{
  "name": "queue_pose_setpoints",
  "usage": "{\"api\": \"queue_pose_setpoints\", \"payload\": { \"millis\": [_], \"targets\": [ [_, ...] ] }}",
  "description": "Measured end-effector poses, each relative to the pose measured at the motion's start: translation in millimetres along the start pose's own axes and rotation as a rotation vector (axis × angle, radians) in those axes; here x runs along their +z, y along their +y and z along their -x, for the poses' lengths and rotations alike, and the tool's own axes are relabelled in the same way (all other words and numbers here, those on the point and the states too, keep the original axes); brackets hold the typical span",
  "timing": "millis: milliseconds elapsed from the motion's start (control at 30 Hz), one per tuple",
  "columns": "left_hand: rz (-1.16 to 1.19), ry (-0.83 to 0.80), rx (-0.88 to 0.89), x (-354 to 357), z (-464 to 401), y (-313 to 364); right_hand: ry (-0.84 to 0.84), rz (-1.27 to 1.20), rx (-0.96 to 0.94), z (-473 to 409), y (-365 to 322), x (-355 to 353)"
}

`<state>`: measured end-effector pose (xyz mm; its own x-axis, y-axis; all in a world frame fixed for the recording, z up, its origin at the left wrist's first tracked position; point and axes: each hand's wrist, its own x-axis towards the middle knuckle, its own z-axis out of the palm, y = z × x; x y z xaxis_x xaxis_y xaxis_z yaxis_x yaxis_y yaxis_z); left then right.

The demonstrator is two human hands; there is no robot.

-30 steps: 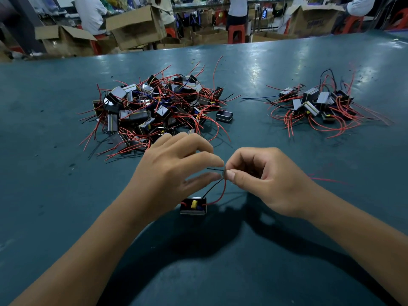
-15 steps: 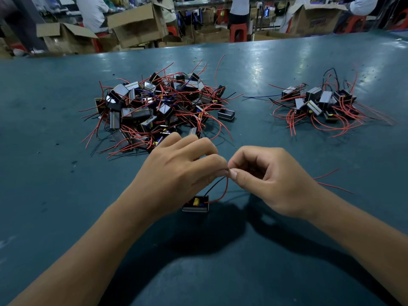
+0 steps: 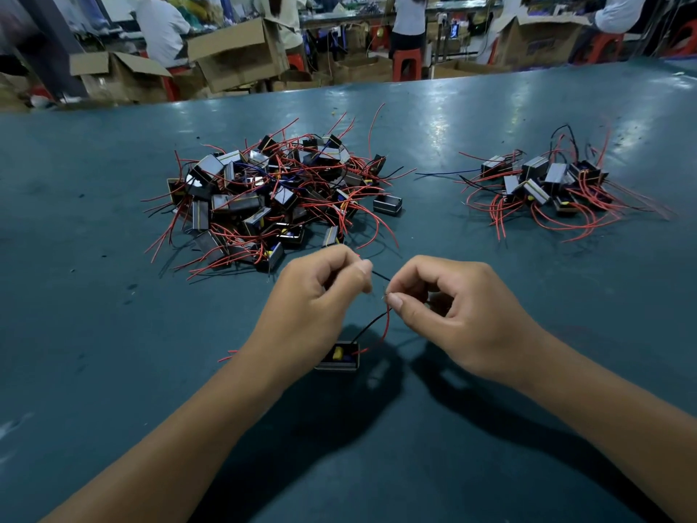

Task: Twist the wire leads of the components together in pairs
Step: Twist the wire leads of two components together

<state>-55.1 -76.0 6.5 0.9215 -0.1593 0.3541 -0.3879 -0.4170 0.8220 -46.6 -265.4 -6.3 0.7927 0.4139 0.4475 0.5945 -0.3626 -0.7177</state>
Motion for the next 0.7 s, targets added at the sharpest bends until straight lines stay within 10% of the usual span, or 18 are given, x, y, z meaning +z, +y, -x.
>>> {"api": "queue_pose_setpoints", "payload": {
  "millis": [267,467,700],
  "targets": [
    [-0.179,-0.054,-0.013,-12.2,-4.9,-14.7,0.144,-0.174,0.166,-3.4,5.8,-11.8],
    [-0.158,0.268,0.005,-17.8,-9.6,-17.9,0.137,-0.028,0.191,-11.3,13.2,-12.8],
    [-0.040,-0.119,-0.244,-13.3,-8.3,-22.8,-0.027,-0.193,0.373,-10.5,19.0,-15.7]
  ]
}}
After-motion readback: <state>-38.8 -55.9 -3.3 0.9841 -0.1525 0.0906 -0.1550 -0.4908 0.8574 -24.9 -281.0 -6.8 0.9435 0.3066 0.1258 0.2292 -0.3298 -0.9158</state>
